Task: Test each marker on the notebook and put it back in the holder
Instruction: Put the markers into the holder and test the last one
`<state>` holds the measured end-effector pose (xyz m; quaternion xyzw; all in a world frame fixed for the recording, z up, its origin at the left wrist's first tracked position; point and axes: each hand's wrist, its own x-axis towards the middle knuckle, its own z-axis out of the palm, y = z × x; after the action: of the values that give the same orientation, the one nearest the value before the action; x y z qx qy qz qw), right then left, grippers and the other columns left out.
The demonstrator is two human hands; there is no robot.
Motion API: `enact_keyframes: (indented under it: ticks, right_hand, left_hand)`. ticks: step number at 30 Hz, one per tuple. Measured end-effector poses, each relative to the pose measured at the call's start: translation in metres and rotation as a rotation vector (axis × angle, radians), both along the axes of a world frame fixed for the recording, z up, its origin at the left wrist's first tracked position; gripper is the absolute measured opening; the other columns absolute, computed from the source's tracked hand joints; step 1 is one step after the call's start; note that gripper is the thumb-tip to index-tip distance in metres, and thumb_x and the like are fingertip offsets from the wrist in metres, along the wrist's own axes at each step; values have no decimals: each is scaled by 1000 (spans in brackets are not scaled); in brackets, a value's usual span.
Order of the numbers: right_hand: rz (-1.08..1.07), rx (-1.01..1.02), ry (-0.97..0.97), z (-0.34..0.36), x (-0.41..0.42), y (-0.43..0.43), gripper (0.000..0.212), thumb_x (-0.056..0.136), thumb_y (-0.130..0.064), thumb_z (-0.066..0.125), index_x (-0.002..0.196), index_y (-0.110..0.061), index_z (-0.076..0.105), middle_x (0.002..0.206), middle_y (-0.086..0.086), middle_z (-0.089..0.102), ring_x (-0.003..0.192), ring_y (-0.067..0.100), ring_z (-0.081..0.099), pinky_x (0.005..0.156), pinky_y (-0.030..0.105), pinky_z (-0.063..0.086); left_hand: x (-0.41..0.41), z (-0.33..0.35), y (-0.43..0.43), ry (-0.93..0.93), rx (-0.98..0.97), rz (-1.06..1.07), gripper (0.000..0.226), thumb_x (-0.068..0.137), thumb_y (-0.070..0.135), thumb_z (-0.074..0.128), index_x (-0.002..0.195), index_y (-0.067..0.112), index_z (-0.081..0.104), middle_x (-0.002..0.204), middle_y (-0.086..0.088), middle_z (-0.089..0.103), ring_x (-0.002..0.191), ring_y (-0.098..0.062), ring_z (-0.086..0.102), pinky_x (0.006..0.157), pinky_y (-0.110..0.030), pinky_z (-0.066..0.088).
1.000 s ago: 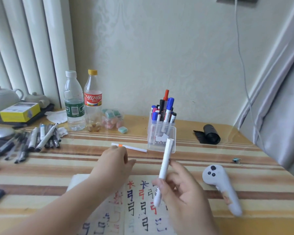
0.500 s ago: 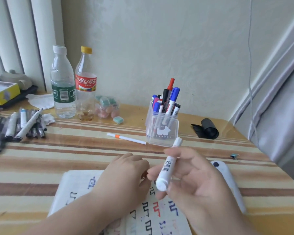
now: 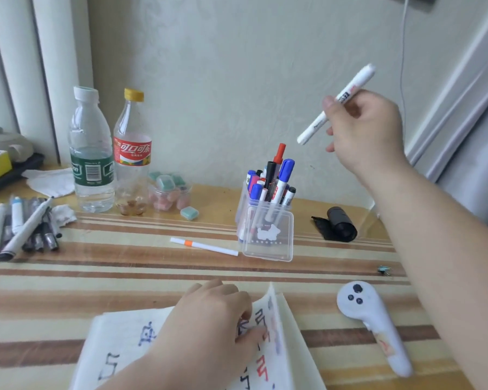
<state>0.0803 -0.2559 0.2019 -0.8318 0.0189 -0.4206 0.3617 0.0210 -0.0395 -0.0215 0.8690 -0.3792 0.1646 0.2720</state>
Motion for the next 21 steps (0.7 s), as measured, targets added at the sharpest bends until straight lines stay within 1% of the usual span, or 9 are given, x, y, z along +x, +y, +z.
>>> enact_keyframes:
  ticks: [2, 4, 5, 7, 9, 11, 15, 18, 21]
  right_hand:
    - [-27, -29, 88, 1, 14, -6, 29, 99, -29, 64, 94, -1, 68, 75, 3, 64, 59, 16, 67, 58, 37, 62]
    - [-25, -9, 163, -4, 26, -6, 24, 98, -24, 66, 97, 0, 69, 75, 2, 65, 51, 9, 66, 56, 32, 62]
    - [-21, 4, 183, -8, 30, -5, 20, 97, -22, 67, 97, -2, 69, 74, 2, 65, 50, 7, 66, 58, 33, 63]
    - [-7, 23, 213, -14, 38, -4, 11, 95, -18, 69, 99, -7, 67, 77, 3, 67, 52, 6, 67, 64, 41, 65]
    - [1, 20, 242, -17, 40, -2, 14, 94, -15, 69, 106, -11, 63, 85, 7, 69, 59, 12, 69, 68, 45, 64]
    - [-3, -22, 274, -20, 42, -3, 31, 95, -15, 68, 123, -13, 56, 88, 8, 70, 69, 22, 71, 71, 50, 63]
    - [3, -133, 349, -23, 47, -6, 73, 97, -13, 62, 154, -39, 24, 94, 16, 70, 82, 29, 71, 81, 50, 61]
    - [50, -129, 356, -24, 50, -7, 70, 98, -10, 59, 152, -43, 28, 96, 23, 69, 81, 35, 71, 77, 50, 62]
    - [82, -118, 302, -26, 50, -6, 61, 100, -10, 56, 148, -40, 34, 92, 24, 68, 76, 32, 70, 68, 42, 63]
  left_hand:
    - [-5, 10, -3, 13, 104, -26, 47, 67, 78, 48, 84, 37, 64, 76, 22, 53, 76, -4, 51, 69, -20, 34]
    - [-6, 11, -2, 28, 198, -48, 69, 66, 89, 43, 109, 40, 65, 97, 20, 53, 94, -5, 48, 82, -26, 31]
    - [-5, 11, -1, -8, 219, -78, 69, 66, 92, 43, 108, 43, 66, 97, 21, 52, 91, -5, 49, 83, -27, 34]
    - [-4, 5, -1, -40, 233, -131, 61, 66, 95, 39, 91, 47, 68, 86, 22, 51, 76, -3, 52, 66, -25, 42]
    - [-3, 0, -1, -53, 202, -132, 59, 69, 96, 34, 85, 49, 66, 83, 23, 50, 72, -2, 53, 59, -23, 41]
    - [-4, -2, 0, -62, 198, -146, 59, 70, 96, 32, 85, 50, 66, 85, 23, 51, 73, -1, 54, 59, -22, 41]
    - [-4, -3, 1, -65, 181, -157, 59, 70, 96, 33, 86, 50, 66, 87, 25, 52, 75, -1, 54, 58, -25, 46]
    - [-4, -2, -1, -59, 192, -154, 60, 71, 97, 31, 86, 50, 66, 87, 24, 52, 74, -1, 53, 57, -25, 45]
    - [-3, -4, -2, -49, 198, -134, 62, 75, 96, 27, 85, 49, 65, 86, 23, 52, 72, -1, 52, 57, -24, 40]
